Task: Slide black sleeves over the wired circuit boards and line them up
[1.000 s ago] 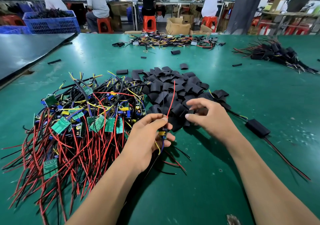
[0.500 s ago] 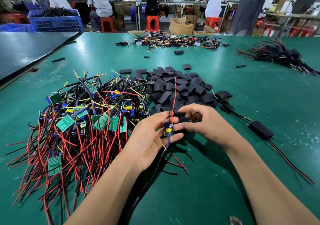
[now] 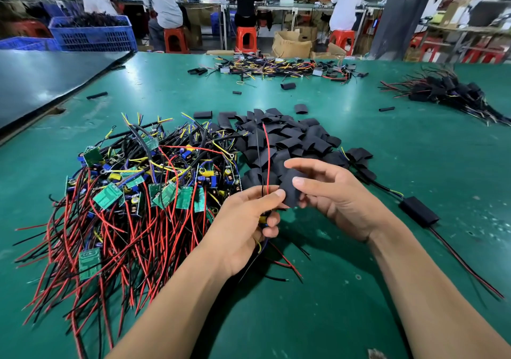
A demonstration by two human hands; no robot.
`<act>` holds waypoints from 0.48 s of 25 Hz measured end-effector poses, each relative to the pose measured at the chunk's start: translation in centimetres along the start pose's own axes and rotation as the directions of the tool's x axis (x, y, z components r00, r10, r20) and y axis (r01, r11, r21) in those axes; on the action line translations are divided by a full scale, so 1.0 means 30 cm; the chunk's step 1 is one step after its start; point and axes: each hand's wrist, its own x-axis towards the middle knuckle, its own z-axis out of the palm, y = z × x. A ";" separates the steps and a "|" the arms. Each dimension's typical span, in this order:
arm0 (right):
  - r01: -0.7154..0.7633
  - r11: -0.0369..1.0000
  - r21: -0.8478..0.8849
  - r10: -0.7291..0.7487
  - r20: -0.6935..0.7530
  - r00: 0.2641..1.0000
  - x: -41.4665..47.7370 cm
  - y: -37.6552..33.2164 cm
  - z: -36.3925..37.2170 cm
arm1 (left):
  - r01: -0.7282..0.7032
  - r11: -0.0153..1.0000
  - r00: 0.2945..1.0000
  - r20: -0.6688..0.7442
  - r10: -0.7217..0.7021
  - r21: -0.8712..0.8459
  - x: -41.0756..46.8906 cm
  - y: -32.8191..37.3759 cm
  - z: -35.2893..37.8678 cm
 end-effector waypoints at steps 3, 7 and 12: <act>-0.013 0.999 0.044 0.010 0.073 0.997 -0.005 0.003 0.005 | 0.008 0.999 0.999 0.040 -0.006 -0.050 -0.003 0.006 -0.002; 0.075 0.991 0.106 -0.069 -0.065 0.996 0.011 0.001 0.016 | 0.029 0.998 0.999 0.014 -0.029 -0.050 0.004 0.008 0.002; 0.117 0.978 0.175 -0.044 -0.372 0.927 0.022 -0.012 -0.004 | 0.001 1.000 1.000 0.005 -0.001 0.008 0.003 -0.002 -0.007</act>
